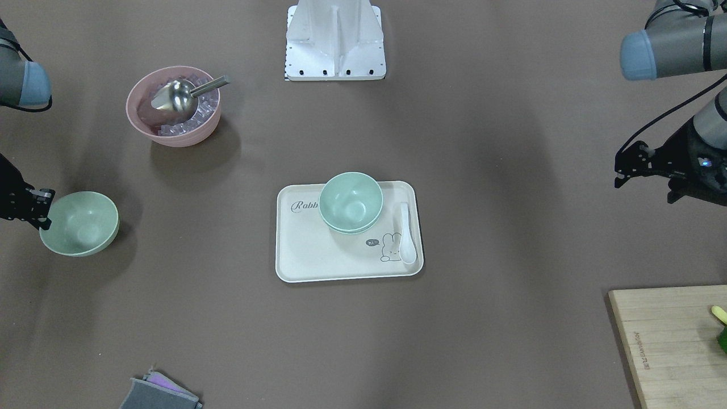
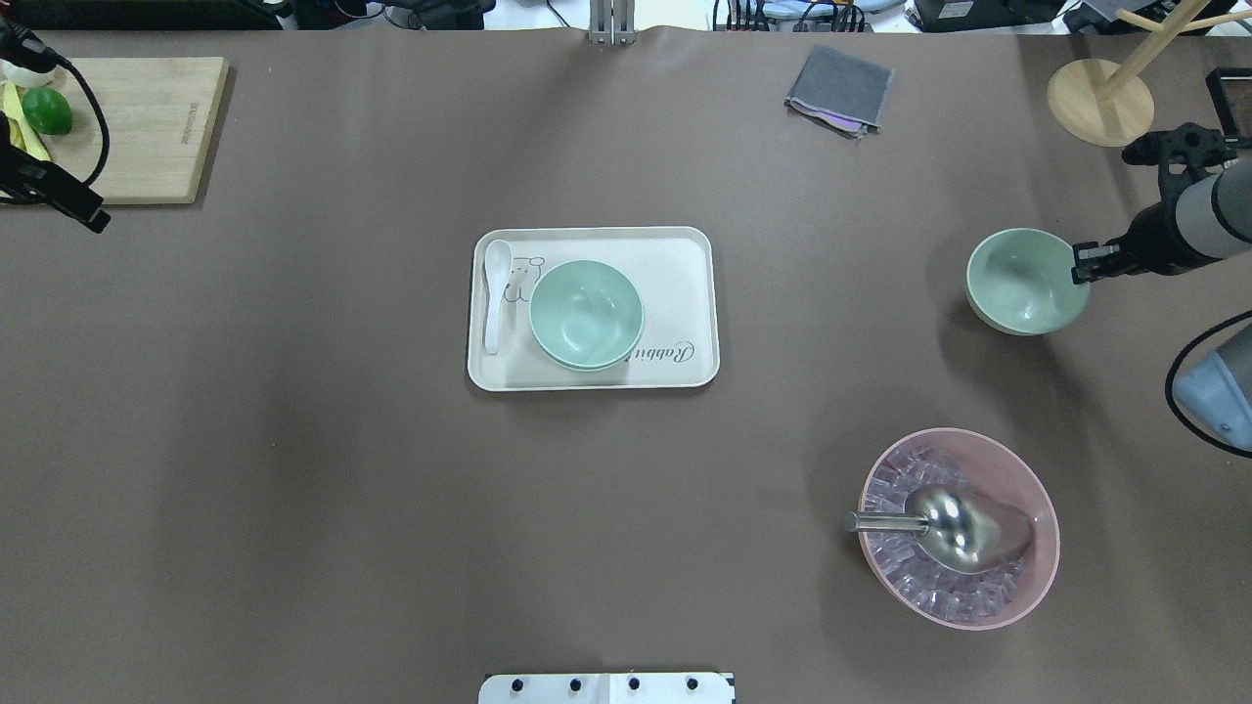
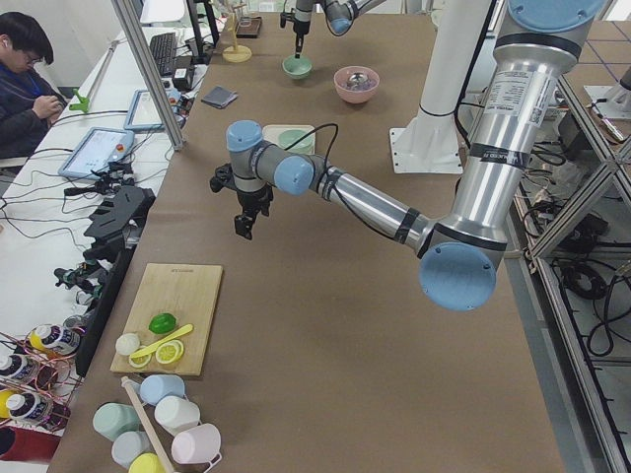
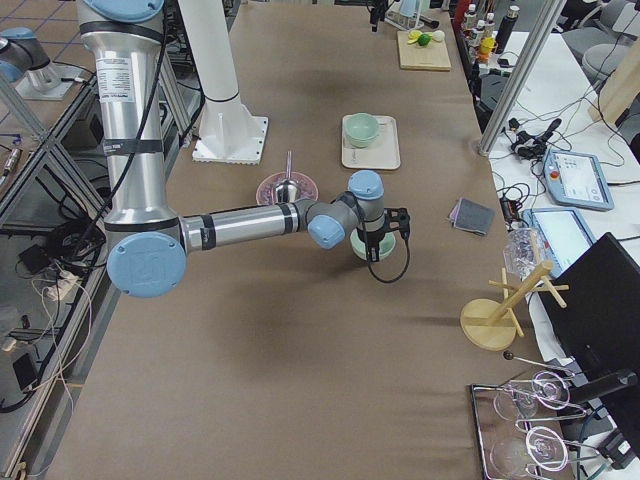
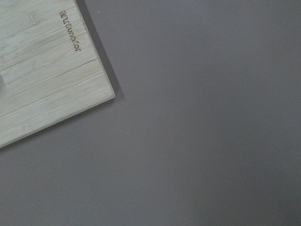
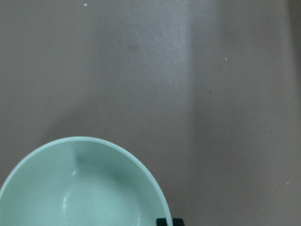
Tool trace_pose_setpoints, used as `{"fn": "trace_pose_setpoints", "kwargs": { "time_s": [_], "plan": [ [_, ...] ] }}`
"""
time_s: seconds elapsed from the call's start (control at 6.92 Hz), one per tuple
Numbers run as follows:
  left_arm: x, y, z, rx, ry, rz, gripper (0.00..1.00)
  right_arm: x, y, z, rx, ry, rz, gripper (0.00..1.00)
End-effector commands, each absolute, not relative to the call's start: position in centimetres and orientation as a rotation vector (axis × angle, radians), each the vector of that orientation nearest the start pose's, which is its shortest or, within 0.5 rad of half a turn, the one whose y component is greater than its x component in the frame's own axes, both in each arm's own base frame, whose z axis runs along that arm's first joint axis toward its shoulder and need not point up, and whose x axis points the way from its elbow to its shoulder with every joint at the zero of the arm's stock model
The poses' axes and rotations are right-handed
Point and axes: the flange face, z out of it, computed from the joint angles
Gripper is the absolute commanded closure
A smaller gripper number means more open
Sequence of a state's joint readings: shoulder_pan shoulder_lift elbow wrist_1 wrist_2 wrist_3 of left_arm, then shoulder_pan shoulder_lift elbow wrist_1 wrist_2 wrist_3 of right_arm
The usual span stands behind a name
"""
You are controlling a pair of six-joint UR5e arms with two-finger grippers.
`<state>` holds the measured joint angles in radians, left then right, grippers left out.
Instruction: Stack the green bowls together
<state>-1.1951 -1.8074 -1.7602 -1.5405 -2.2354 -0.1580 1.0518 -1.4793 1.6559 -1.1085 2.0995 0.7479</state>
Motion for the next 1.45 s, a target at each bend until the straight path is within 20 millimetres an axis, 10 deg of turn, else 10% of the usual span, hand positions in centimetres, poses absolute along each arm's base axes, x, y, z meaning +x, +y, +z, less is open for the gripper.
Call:
{"fn": "trace_pose_setpoints", "kwargs": {
  "time_s": [0.0, 0.58, 1.01, 1.3],
  "plan": [
    [10.6, -56.2, 49.8, 0.128, 0.717, 0.254, 0.02, -22.9, -56.6, 42.3, 0.142, -0.824, 0.204, 1.0],
    [-5.9, -57.9, 61.7, 0.124, 0.774, 0.251, 0.02, -38.0, -53.6, 26.0, 0.034, -0.982, 0.409, 1.0],
    [-8.7, -57.2, 63.3, 0.126, 0.769, 0.232, 0.02, -48.2, -48.6, 16.7, 0.02, -0.973, 0.462, 1.0],
    [-8.8, -57.0, 63.4, 0.125, 0.771, 0.23, 0.02, -51.9, -46.6, 17.3, 0.026, -0.942, 0.487, 1.0]
  ]
}}
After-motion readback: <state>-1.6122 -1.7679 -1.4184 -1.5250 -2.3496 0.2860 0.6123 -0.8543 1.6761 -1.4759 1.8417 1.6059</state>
